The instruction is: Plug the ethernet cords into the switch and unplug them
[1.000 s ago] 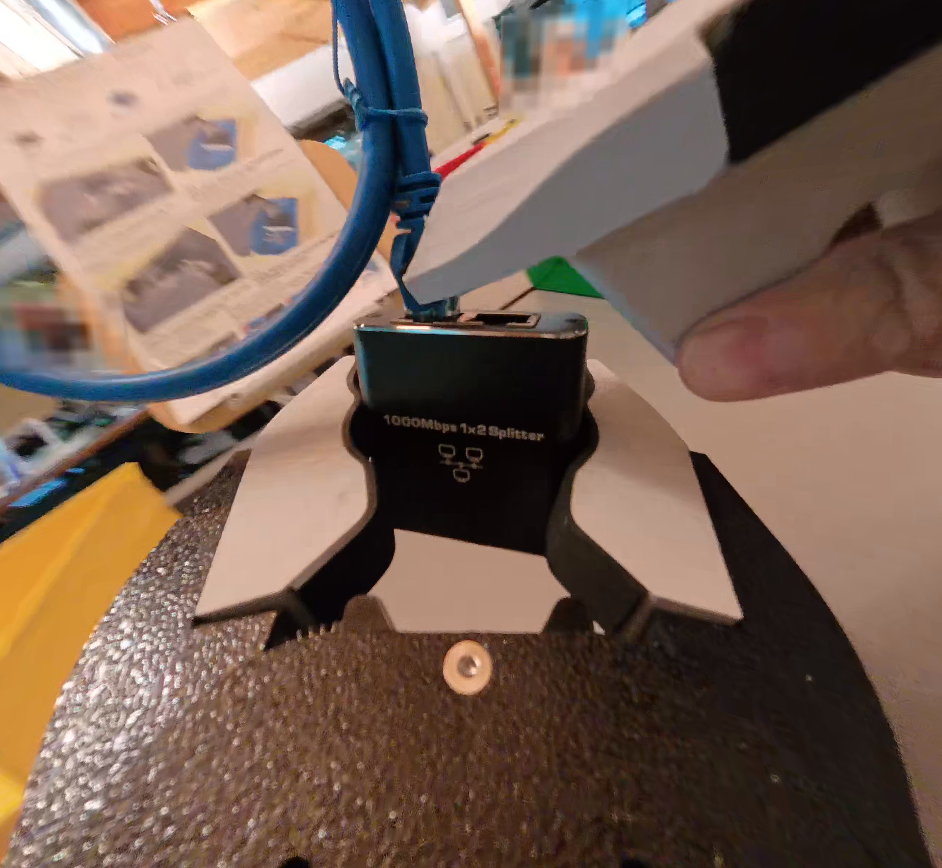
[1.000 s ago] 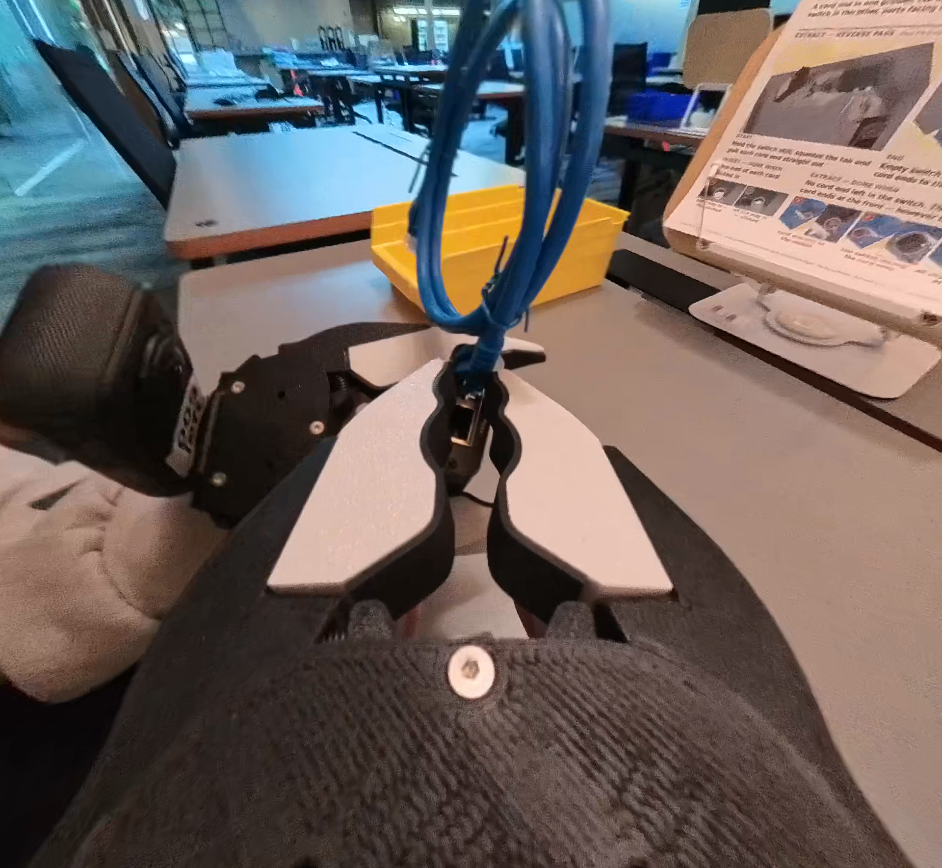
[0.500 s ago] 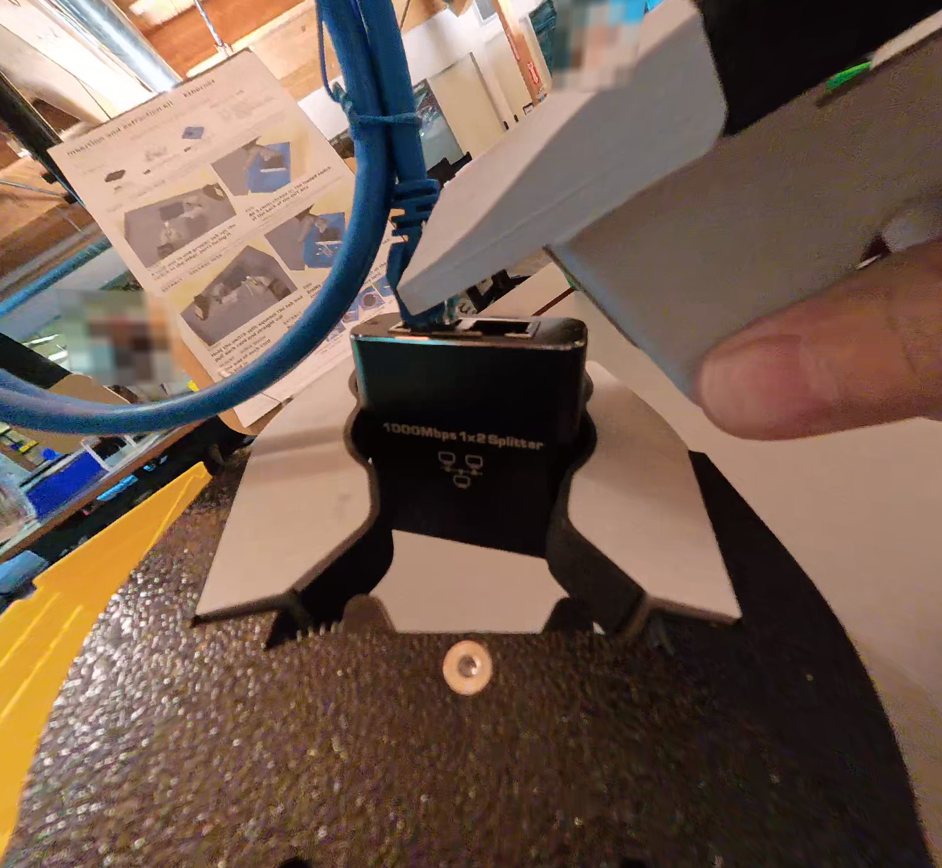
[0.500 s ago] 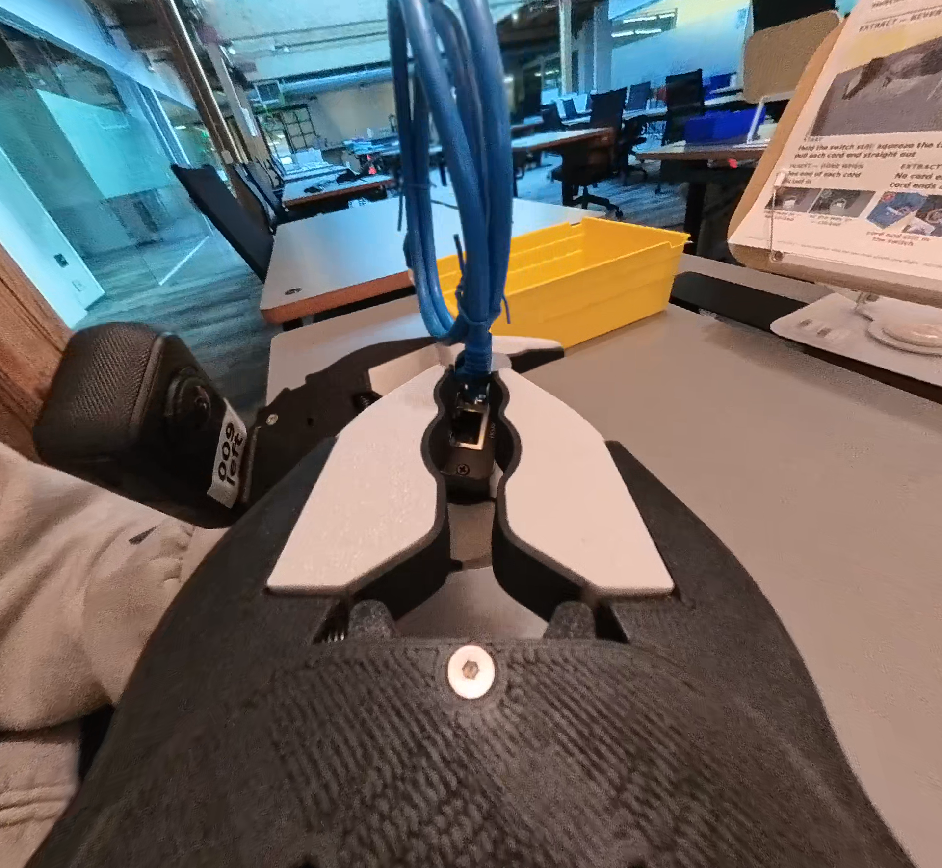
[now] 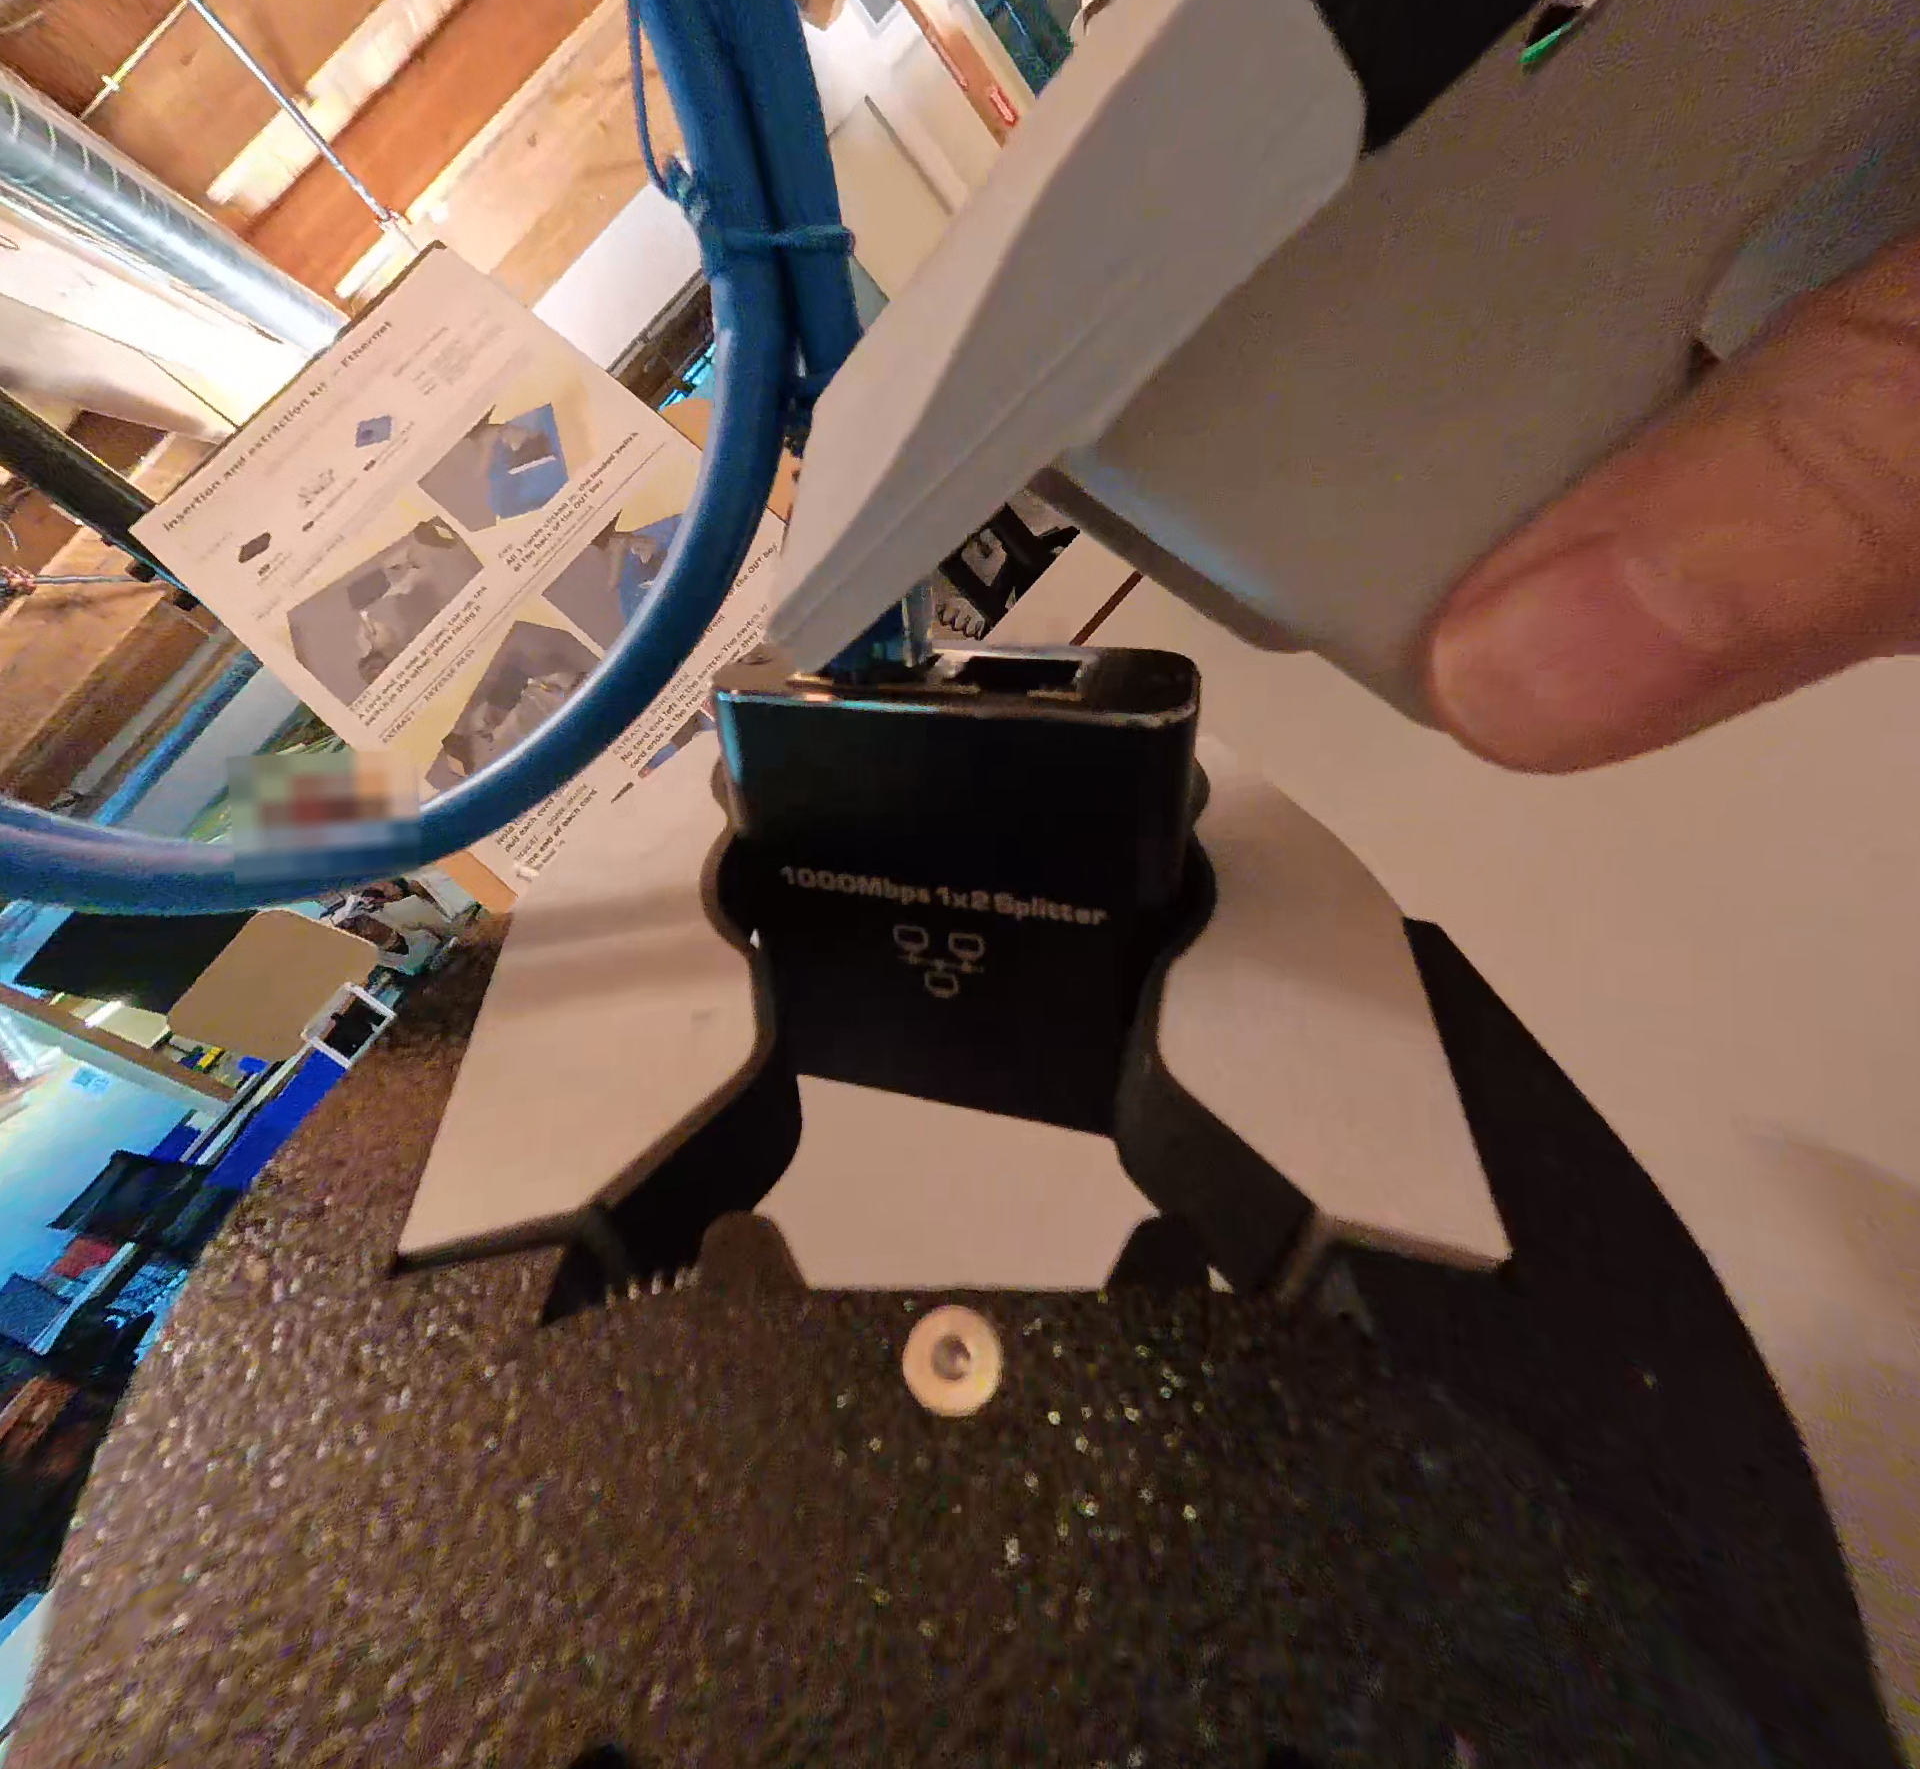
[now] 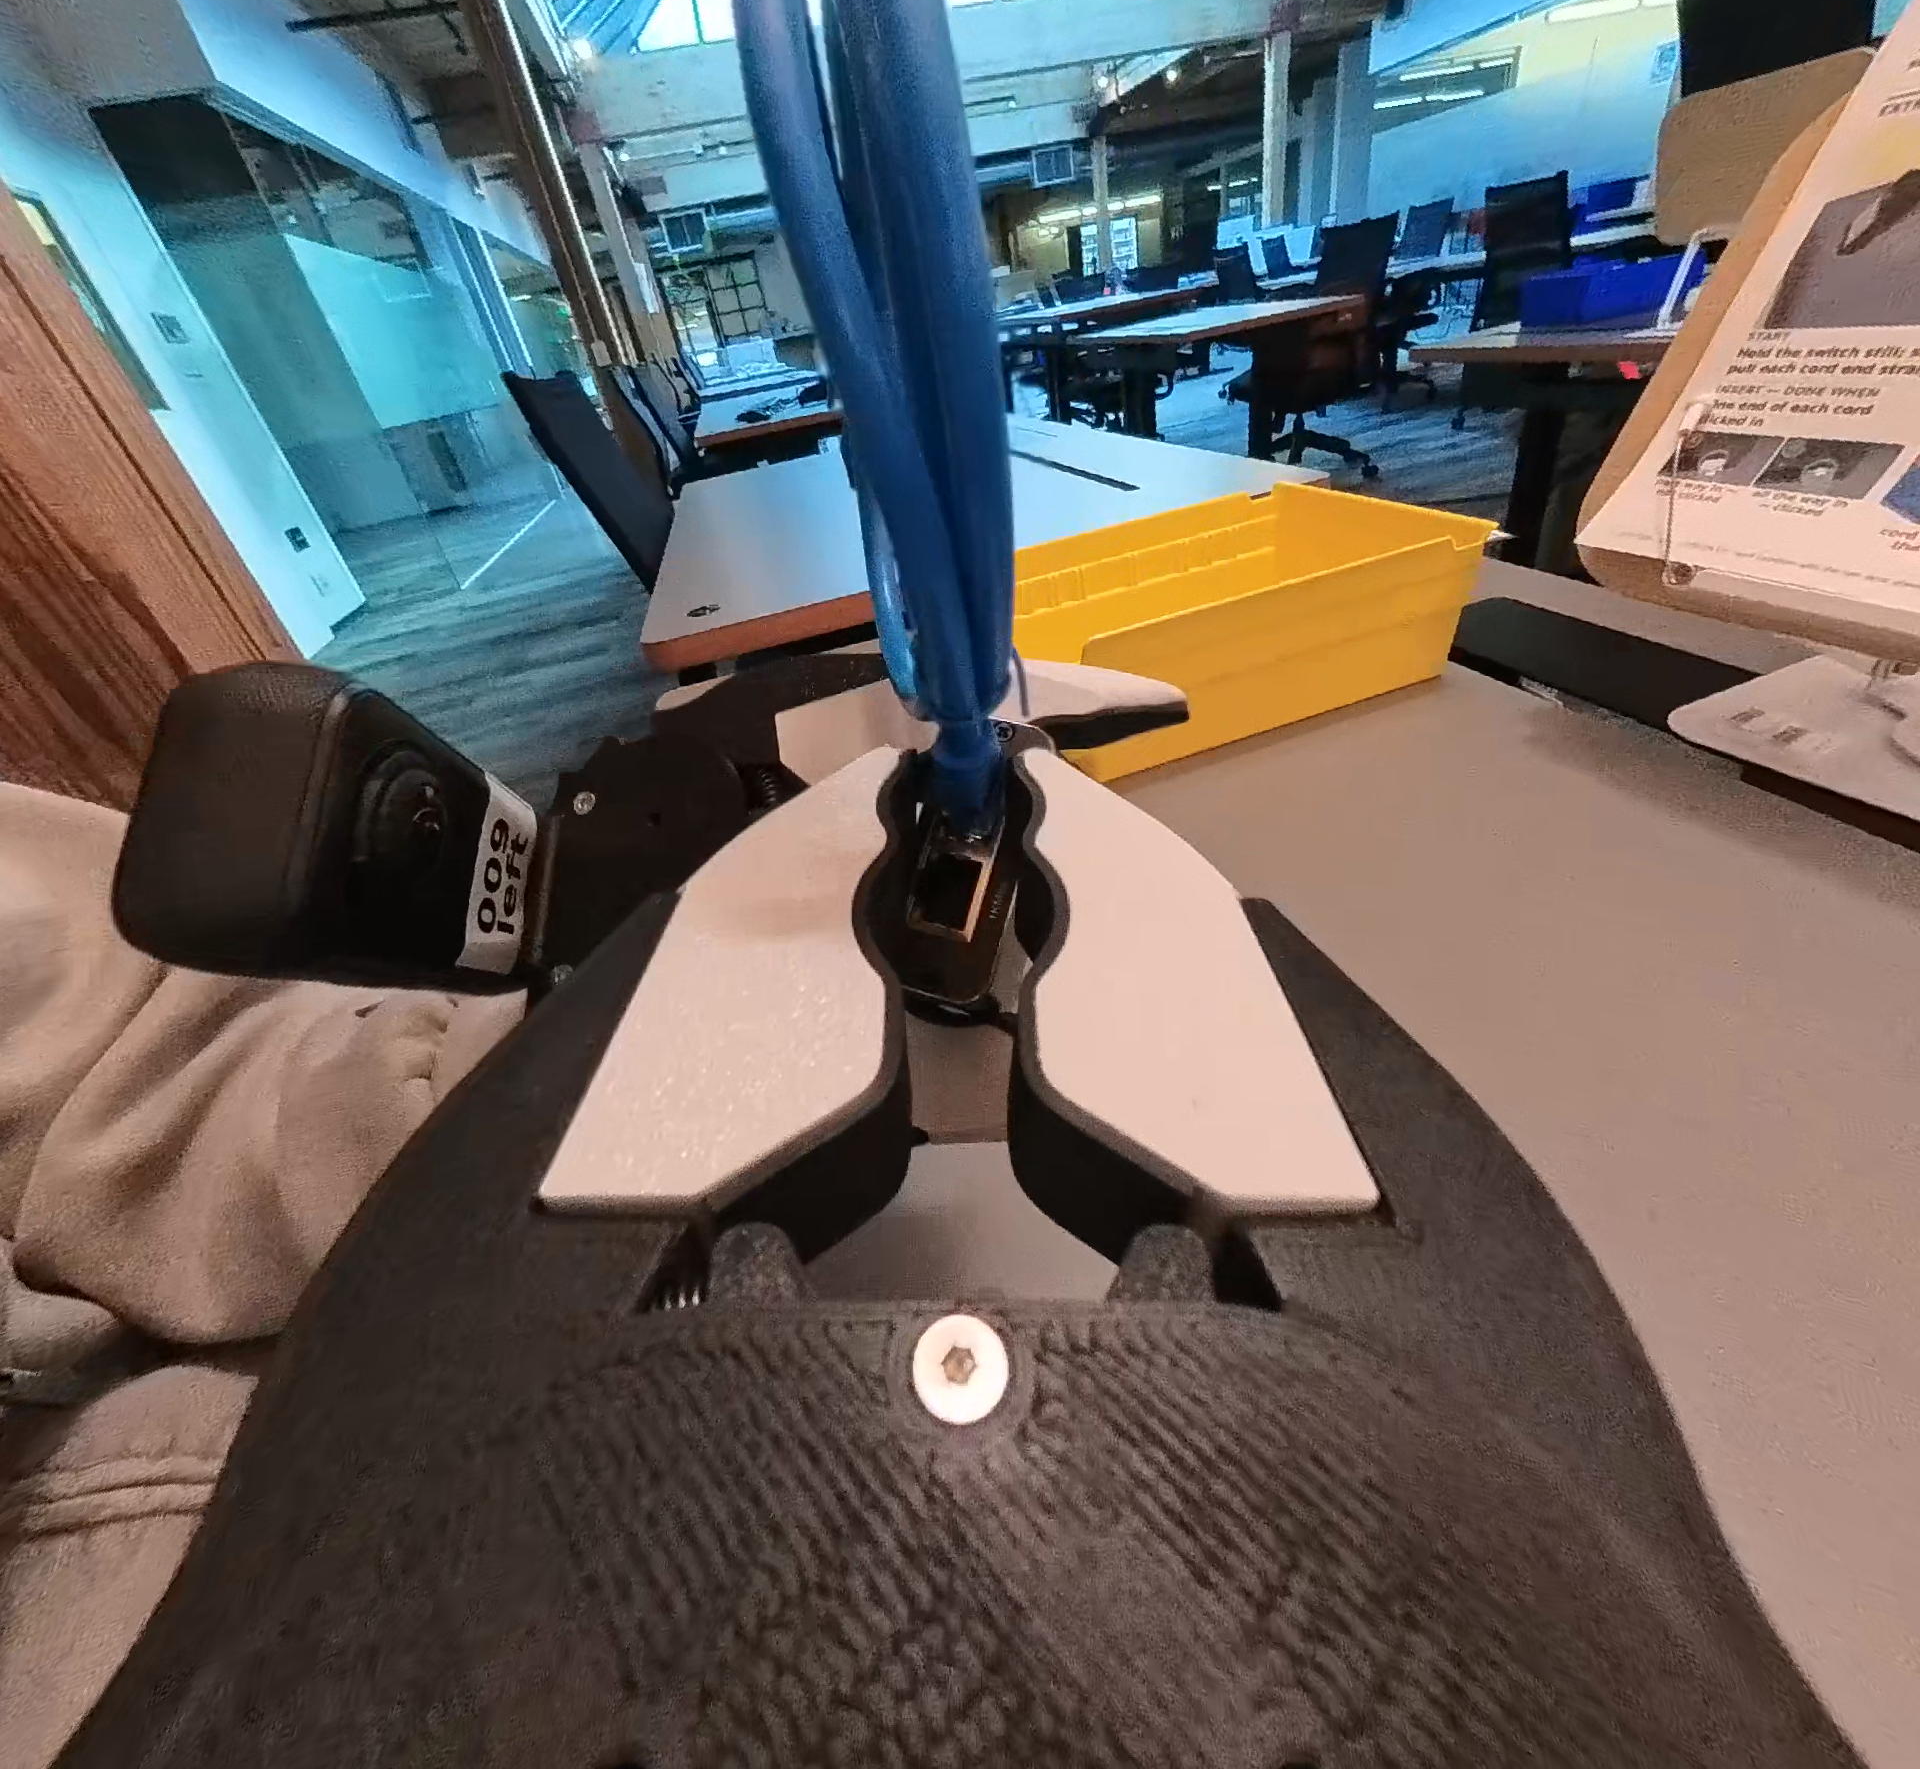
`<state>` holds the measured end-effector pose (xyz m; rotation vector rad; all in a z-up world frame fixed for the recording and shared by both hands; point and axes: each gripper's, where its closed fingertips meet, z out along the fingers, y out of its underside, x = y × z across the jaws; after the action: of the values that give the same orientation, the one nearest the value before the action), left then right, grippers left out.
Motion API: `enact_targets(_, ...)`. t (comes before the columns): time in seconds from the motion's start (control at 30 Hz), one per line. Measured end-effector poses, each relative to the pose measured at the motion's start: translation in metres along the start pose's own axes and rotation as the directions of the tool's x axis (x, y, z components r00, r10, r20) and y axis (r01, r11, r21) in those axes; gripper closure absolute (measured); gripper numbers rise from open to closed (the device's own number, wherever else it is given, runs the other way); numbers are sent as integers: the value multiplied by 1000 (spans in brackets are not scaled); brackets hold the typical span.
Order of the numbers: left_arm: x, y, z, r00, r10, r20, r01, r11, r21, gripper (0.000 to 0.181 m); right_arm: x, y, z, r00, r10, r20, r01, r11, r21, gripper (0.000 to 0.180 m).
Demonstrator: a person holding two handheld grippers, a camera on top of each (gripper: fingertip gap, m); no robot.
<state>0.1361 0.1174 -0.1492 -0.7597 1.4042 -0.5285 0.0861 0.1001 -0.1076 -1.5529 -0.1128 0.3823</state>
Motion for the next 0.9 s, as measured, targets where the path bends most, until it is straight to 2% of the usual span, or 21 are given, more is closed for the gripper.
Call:
enact_targets(0.43,-2,5,3,997,76,27,-73,993,-97,106,5,0,-4,996,92,-7,-91,996,23,164)
enact_targets(0.73,-7,5,2,995,75,60,-68,991,-116,106,5,-4,-2,988,150,30,-153,982,107,165)
enact_targets(0.9,-6,6,1,996,67,58,-60,991,-119,106,4,-2,-1,993,111,41,-115,987,108,164)
